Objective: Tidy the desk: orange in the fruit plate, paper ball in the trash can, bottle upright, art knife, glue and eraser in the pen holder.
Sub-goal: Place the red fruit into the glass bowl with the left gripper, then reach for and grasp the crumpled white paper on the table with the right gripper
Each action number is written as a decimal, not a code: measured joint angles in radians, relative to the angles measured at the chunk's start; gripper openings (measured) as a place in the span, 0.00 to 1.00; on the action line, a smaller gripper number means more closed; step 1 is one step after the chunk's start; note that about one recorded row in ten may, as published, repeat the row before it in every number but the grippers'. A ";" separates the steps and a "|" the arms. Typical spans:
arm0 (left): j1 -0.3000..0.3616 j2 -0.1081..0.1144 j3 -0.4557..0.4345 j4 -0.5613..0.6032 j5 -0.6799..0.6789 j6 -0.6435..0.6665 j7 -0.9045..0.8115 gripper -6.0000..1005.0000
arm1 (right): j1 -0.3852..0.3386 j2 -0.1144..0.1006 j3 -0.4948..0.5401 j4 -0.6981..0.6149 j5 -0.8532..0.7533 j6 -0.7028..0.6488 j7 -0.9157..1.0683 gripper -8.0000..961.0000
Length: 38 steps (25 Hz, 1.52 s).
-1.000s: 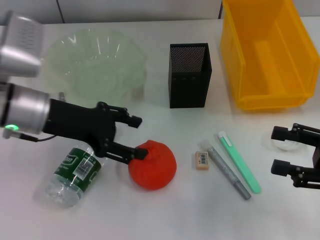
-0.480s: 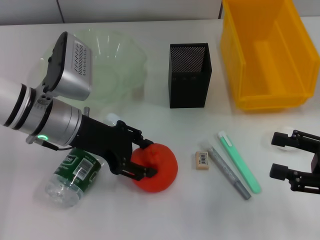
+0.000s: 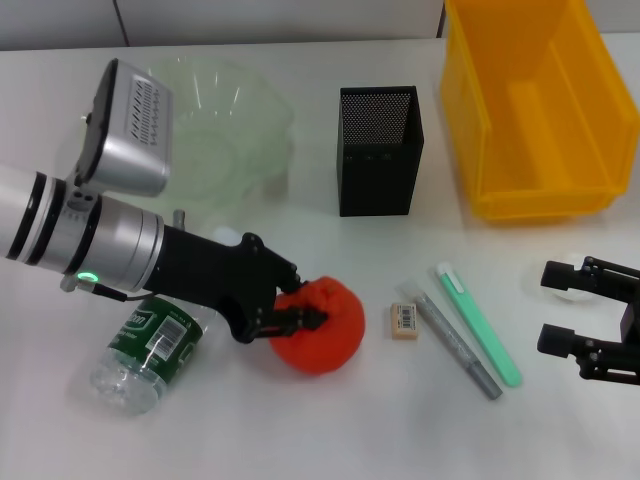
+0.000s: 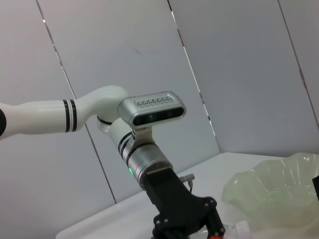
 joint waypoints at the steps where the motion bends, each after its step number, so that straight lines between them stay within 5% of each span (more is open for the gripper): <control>1: 0.000 0.000 0.000 0.000 0.000 0.000 0.000 0.41 | 0.000 0.000 0.000 0.000 0.000 0.000 0.000 0.80; 6: 0.010 0.006 -0.038 0.004 -0.099 0.006 0.000 0.30 | -0.002 0.000 0.000 0.000 0.004 0.000 -0.001 0.80; 15: -0.003 0.013 -0.447 0.026 -0.156 -0.014 -0.054 0.18 | -0.003 0.002 0.007 0.016 0.010 0.002 -0.022 0.80; 20: 0.008 0.008 -0.549 0.009 -0.178 -0.150 -0.053 0.15 | 0.004 0.002 0.011 0.028 0.010 0.008 -0.030 0.80; 29: 0.061 0.010 -0.557 -0.021 -0.310 -0.282 -0.072 0.62 | 0.048 -0.016 0.048 -0.018 0.014 -0.013 0.097 0.79; 33: 0.104 0.031 -0.537 -0.009 -0.358 -0.079 -0.042 0.72 | 0.101 -0.030 0.045 -0.213 0.013 -0.077 0.358 0.79; 35: 0.128 0.061 -0.473 -0.007 -0.354 0.104 0.004 0.76 | 0.128 -0.030 0.026 -0.442 -0.001 -0.113 0.543 0.79; 38: 0.145 0.080 -0.403 -0.005 -0.340 0.183 0.025 0.84 | 0.142 -0.028 -0.021 -0.631 -0.042 -0.120 0.693 0.79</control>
